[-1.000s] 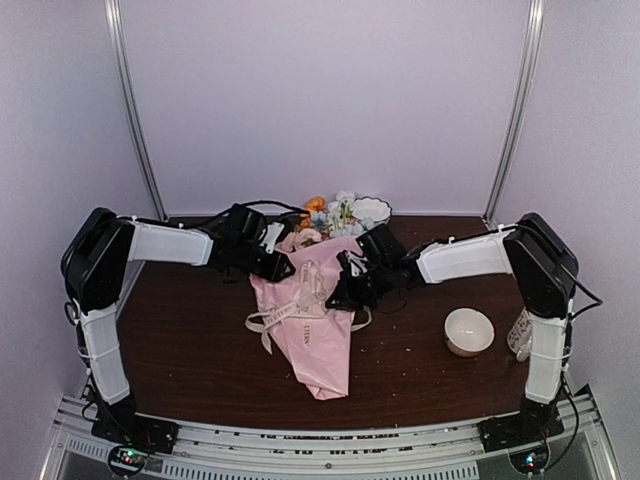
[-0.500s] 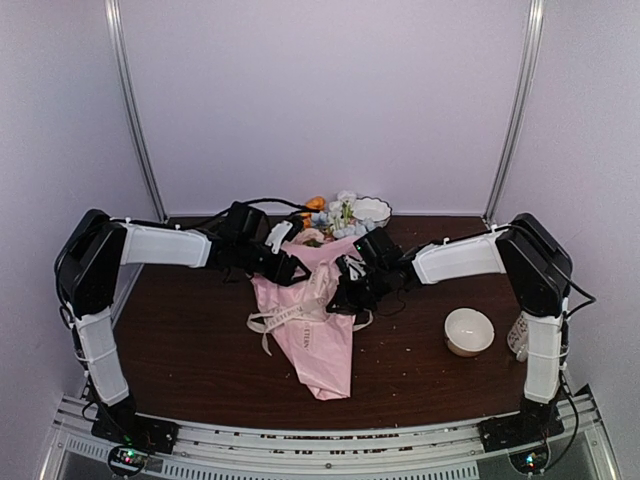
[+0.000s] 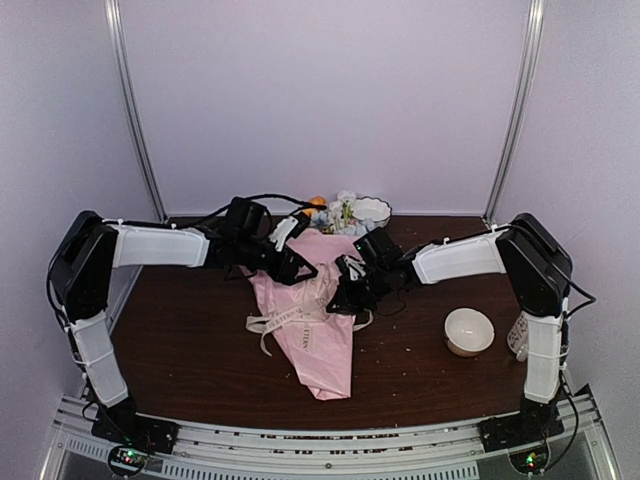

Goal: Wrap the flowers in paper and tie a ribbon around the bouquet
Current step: Cross the ribbon over the folded bouquet.

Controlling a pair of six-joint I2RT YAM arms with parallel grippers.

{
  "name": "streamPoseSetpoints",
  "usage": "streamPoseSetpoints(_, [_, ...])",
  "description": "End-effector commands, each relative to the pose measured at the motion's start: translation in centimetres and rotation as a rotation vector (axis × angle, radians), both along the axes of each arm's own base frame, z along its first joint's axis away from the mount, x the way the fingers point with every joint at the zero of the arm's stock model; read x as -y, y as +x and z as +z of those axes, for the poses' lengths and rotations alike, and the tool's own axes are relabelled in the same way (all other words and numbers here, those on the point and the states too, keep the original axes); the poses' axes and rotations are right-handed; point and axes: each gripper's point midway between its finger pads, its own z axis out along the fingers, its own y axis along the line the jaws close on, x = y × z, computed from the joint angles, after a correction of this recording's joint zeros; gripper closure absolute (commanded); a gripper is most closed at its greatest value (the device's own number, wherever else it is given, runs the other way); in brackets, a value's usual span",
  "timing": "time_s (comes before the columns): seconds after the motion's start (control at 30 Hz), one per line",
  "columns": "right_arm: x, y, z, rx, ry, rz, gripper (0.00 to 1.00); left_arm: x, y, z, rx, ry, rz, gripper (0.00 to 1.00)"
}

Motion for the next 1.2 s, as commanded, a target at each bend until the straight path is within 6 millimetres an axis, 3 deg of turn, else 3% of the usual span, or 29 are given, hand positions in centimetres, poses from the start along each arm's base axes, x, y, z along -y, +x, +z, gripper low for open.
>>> streamPoseSetpoints(0.0, [0.0,0.7,0.2,0.020,-0.008,-0.010,1.00,0.0,1.0,-0.7,0.033,0.085,0.027,0.39])
streamPoseSetpoints(0.23, [0.0,0.7,0.5,0.030,-0.010,-0.009,1.00,0.9,2.1,-2.2,0.003,0.129,0.035,0.45])
streamPoseSetpoints(0.3, [0.0,0.8,0.8,0.034,-0.008,-0.007,1.00,1.1,2.4,-2.0,0.001,0.127,0.037,0.57])
streamPoseSetpoints(0.37, [0.0,1.0,1.4,0.050,-0.008,-0.002,1.00,1.0,2.4,-2.1,-0.004,0.129,0.042,0.76])
streamPoseSetpoints(0.43, [0.0,1.3,2.7,0.092,-0.004,0.007,1.00,0.5,2.2,-2.5,-0.012,0.147,0.057,0.96])
streamPoseSetpoints(0.47, [0.0,1.4,3.5,0.118,0.000,0.011,1.00,0.0,2.1,-2.9,-0.016,0.161,0.068,1.00])
streamPoseSetpoints(0.67, [0.6,2.6,9.2,0.257,0.065,0.016,1.00,-4.8,1.7,-5.3,-0.046,0.252,0.200,1.00])
streamPoseSetpoints(0.9, [1.8,7.3,15.4,0.397,0.167,-0.103,1.00,-7.4,-0.6,-6.9,-0.063,0.281,0.261,1.00])
streamPoseSetpoints(0.97, [1.9,9.0,16.2,0.434,0.159,-0.152,1.00,-7.8,-1.1,-6.7,-0.061,0.271,0.268,1.00])
streamPoseSetpoints(1.17, [2.6,12.9,13.2,0.395,0.066,-0.277,1.00,-9.2,-2.1,-5.4,-0.017,0.267,0.296,1.00])
